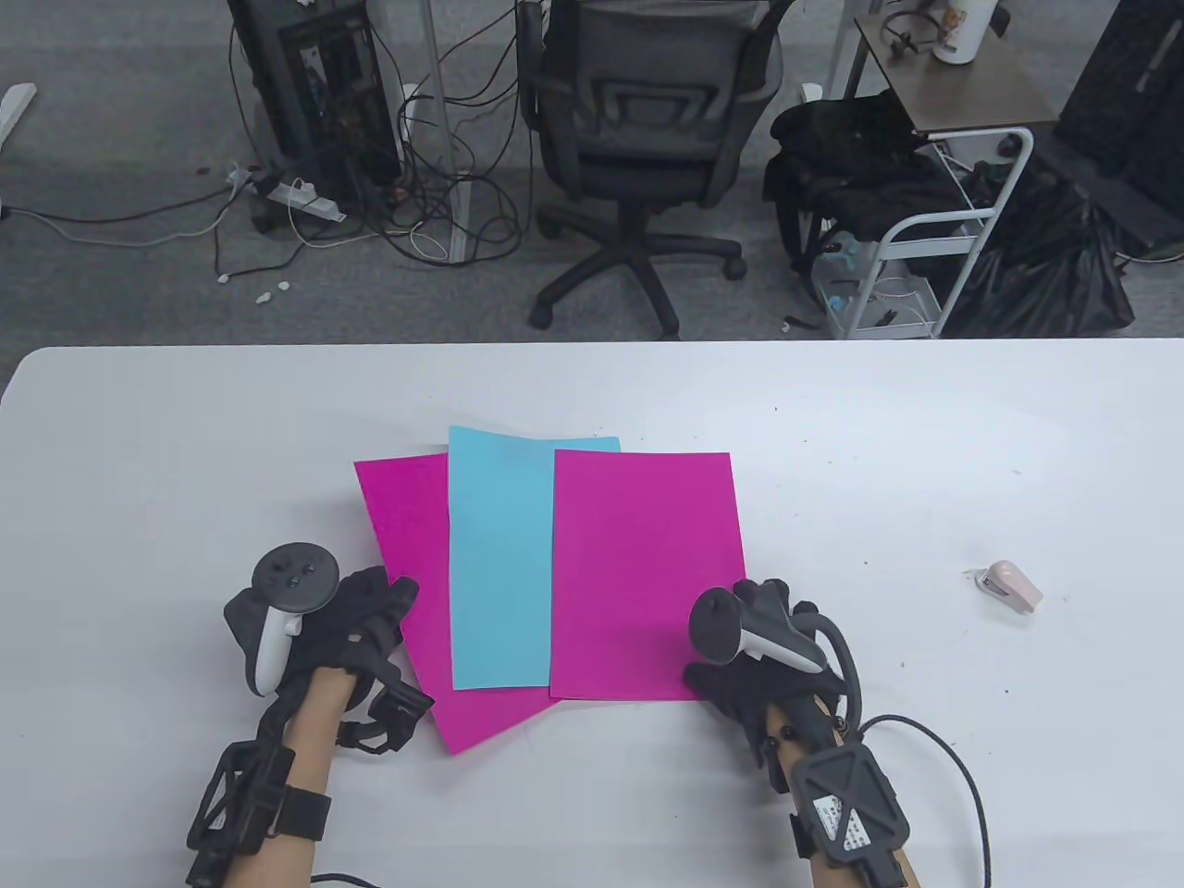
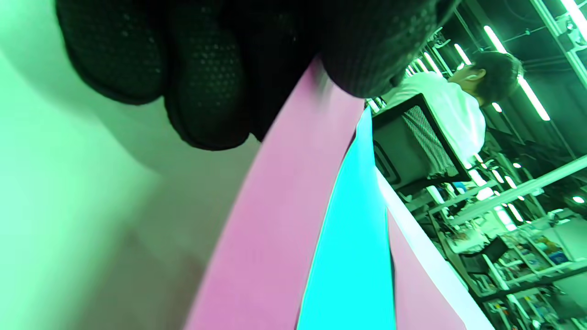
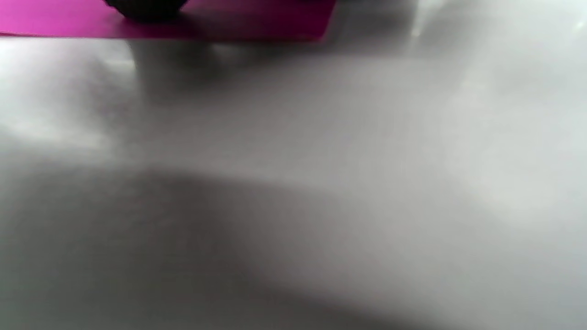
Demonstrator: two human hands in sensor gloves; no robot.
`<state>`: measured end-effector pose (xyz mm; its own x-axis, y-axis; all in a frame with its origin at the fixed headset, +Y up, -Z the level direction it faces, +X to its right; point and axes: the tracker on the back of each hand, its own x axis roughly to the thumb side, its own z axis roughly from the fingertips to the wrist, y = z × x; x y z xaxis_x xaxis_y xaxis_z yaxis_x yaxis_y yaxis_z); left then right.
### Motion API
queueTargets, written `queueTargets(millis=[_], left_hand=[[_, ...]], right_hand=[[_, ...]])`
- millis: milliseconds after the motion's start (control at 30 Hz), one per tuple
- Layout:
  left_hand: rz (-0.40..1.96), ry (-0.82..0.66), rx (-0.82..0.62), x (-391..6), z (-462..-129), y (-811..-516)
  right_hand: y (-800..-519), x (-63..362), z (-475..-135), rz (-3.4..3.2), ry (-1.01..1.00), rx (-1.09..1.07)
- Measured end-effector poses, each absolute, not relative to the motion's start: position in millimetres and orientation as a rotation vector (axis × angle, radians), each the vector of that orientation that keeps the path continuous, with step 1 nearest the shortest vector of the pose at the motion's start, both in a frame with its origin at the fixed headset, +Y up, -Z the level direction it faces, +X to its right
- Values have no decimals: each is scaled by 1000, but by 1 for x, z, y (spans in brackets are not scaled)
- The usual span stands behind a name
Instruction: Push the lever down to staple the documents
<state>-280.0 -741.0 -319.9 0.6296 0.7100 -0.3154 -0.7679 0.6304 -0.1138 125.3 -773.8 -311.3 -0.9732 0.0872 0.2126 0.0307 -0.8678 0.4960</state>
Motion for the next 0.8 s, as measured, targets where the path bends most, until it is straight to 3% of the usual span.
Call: queueTargets(millis=[333, 800], left_hand=[[889, 149, -281, -253, -319, -746], [944, 118, -296, -243, -316, -750]], right_hand=[[-775, 109, -307, 2984, 791, 448], [-777, 82, -300, 2976, 771, 585]])
